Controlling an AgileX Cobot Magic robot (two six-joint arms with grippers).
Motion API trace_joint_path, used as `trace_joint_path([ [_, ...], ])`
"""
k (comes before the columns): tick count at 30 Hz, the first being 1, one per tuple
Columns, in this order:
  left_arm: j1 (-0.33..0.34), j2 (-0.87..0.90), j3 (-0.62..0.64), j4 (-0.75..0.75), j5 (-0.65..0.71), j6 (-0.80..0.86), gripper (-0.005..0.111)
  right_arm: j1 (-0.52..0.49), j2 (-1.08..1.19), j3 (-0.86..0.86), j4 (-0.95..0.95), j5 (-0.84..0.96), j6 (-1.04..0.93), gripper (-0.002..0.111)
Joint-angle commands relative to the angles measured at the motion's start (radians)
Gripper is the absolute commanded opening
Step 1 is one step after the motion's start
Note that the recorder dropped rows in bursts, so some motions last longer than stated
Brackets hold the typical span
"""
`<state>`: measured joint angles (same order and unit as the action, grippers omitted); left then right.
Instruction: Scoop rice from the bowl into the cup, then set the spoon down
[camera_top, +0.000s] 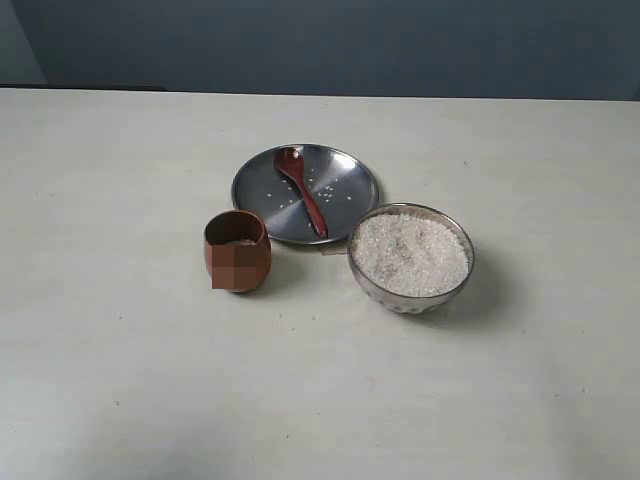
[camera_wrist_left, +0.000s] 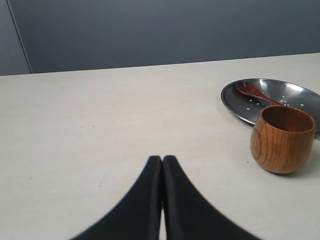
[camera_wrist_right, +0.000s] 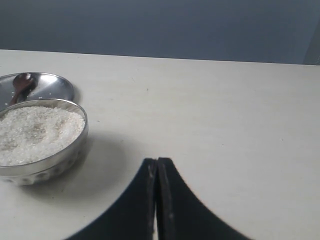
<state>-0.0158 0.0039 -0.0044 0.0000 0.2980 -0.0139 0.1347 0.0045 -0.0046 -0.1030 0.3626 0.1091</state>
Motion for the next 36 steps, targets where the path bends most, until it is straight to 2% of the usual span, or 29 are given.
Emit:
trace_joint_path([
  [1,-0.007,-0.004,0.004,0.0,-0.009,-0.005,0.0,-0.005,-0.004,0.005,0.023,-0.001,-0.04,0.0],
  [4,-0.007,-0.004,0.004,0.0,-0.009,-0.005,0.0,-0.005,-0.004,0.005,0.096,-0.003,-0.121,0.0],
  [22,-0.007,-0.004,0.004,0.0,-0.012,-0.005,0.0,-0.01,-0.004,0.005,0.103,-0.002,-0.124,0.0],
  [27,-0.007,-0.004,0.004,0.0,-0.012,-0.005,0.0,-0.049,-0.004,0.005,0.116,0.0,-0.124,0.0],
  [30,-0.007,-0.004,0.004,0.0,-0.012,-0.005,0.0,-0.119,-0.004,0.005,0.118,0.002,-0.117,0.0],
  [36,-0.007,-0.004,0.004,0.0,-0.012,-0.005,0.0,-0.128,-0.004,0.005,0.12,0.002,-0.117,0.0],
])
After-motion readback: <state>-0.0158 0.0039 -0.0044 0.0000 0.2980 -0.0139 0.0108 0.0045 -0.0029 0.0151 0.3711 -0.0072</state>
